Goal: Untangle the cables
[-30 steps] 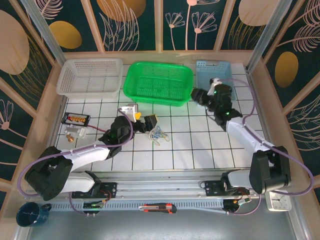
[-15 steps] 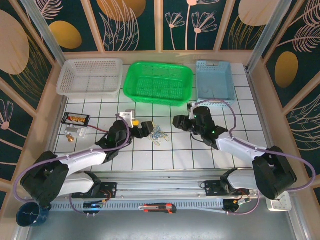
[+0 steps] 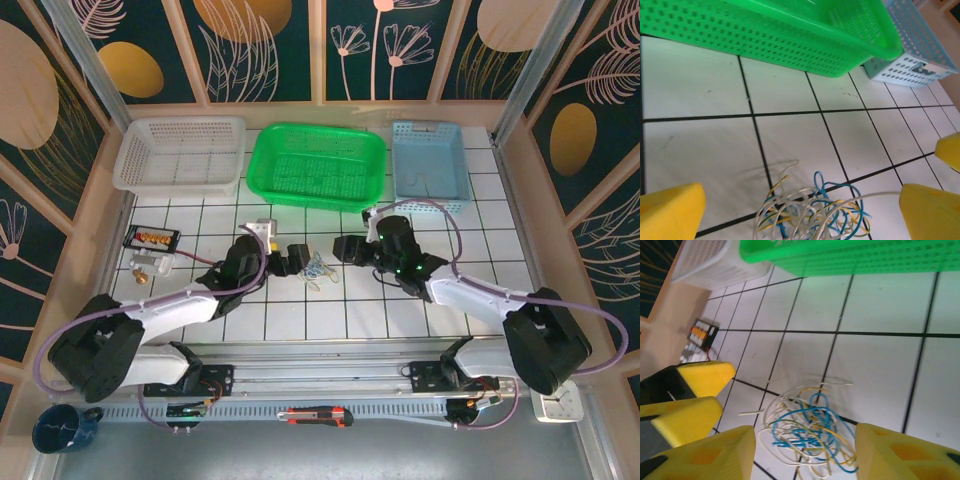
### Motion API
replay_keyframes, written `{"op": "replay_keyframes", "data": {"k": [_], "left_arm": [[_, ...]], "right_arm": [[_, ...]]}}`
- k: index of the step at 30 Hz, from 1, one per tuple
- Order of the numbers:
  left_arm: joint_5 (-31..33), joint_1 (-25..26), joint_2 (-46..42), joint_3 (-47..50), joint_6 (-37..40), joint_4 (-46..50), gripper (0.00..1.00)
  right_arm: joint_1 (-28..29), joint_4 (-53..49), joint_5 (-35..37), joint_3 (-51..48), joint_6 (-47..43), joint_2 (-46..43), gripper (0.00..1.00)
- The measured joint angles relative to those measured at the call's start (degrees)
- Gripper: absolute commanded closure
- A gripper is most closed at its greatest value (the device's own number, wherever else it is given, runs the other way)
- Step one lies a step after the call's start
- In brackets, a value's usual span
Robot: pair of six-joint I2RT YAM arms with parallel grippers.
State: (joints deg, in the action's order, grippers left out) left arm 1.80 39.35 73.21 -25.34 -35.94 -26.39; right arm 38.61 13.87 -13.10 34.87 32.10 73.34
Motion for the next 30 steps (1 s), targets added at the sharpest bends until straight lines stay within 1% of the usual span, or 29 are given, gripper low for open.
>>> {"op": "replay_keyframes", "data": {"k": [2, 3, 6, 9, 12, 17, 19, 23, 24, 27, 30], "left_arm": [[1.44, 0.0, -1.25, 0.96, -0.92, -0.24, 0.01], [3.72, 0.04, -3.52, 2.51, -2.01, -0.46, 0.01], [9.81, -0.17, -13.99, 7.8, -5.31, 0.09, 0.01], [13.6, -1.11, -19.96, 9.99, -8.24, 0.11, 0.01], [14.8, -2.23, -22.05, 10.86, -10.01, 0.2, 0.01], [14.53, -2.67, -21.81, 10.95, -10.82, 1.11, 0.01], [14.12, -2.67, -21.66, 10.95, -10.78, 1.14, 0.01], [13.14, -2.67, -21.66, 10.95, -10.14, 1.09, 0.01], [12.81, -2.67, -21.66, 10.95, -9.81, 1.07, 0.01], [12.02, -2.67, -21.42, 10.95, -9.07, 1.05, 0.01], [11.13, -2.69, -21.09, 10.95, -8.41, 0.92, 0.01]], "right_arm": [[0.79, 0.07, -0.39, 0.55, -0.17, 0.5, 0.45], [1.27, -0.26, -0.22, 1.42, -0.24, 1.29, 0.45], [3.37, -0.17, -0.48, 5.07, -0.66, 5.44, 0.44], [5.22, -0.09, -0.66, 7.56, -1.38, 8.46, 0.44], [6.71, -0.13, -0.72, 9.7, -1.99, 11.63, 0.44], [8.66, -0.33, -0.44, 11.65, -2.47, 15.76, 0.45], [9.09, -0.35, -0.26, 11.91, -2.78, 16.72, 0.49], [9.38, -0.33, 0.17, 11.91, -3.28, 17.64, 0.66], [9.4, -0.35, 0.42, 11.96, -3.13, 17.81, 0.69], [9.4, -0.59, 1.44, 12.35, -3.21, 18.08, 0.82], [9.4, -0.83, 2.4, 13.2, -3.06, 18.16, 0.83]]}}
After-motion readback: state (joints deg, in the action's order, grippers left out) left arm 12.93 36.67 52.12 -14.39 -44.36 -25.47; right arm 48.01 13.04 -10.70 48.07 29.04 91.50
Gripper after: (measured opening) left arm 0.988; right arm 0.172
